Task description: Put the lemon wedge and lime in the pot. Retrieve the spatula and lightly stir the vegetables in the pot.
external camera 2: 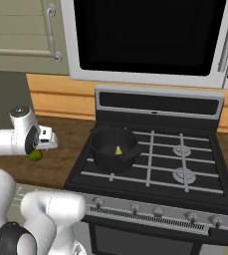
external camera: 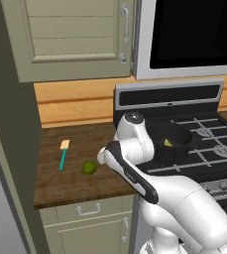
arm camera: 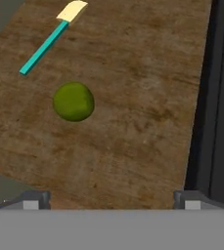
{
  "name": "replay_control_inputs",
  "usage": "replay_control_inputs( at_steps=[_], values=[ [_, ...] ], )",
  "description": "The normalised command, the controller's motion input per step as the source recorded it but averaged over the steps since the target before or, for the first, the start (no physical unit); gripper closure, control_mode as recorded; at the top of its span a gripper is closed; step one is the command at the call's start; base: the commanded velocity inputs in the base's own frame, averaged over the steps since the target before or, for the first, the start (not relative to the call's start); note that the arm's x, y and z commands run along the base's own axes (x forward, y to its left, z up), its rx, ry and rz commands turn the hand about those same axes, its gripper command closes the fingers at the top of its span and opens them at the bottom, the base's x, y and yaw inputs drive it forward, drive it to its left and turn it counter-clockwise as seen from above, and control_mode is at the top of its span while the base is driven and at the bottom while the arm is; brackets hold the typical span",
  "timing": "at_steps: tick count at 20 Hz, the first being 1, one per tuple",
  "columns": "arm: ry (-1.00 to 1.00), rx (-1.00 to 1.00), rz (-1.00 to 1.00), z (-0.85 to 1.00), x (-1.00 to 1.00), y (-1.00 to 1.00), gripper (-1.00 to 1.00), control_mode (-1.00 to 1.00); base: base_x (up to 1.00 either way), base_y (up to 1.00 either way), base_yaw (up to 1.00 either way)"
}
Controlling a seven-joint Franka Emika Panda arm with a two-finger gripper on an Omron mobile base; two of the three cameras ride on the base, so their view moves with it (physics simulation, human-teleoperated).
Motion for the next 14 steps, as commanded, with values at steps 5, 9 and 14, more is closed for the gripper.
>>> replay_control_inputs(
  at_steps=[5,9,14],
  values=[
    [0.11,0.01,0.0,-0.21,0.19,0.32,-1.0,-1.0,0.0,0.0,0.0],
    [0.08,0.0,0.0,-0.23,0.23,0.2,-1.0,-1.0,0.0,0.0,0.0],
    [0.09,0.0,0.0,-0.36,0.3,0.42,-1.0,-1.0,0.0,0.0,0.0]
  ],
)
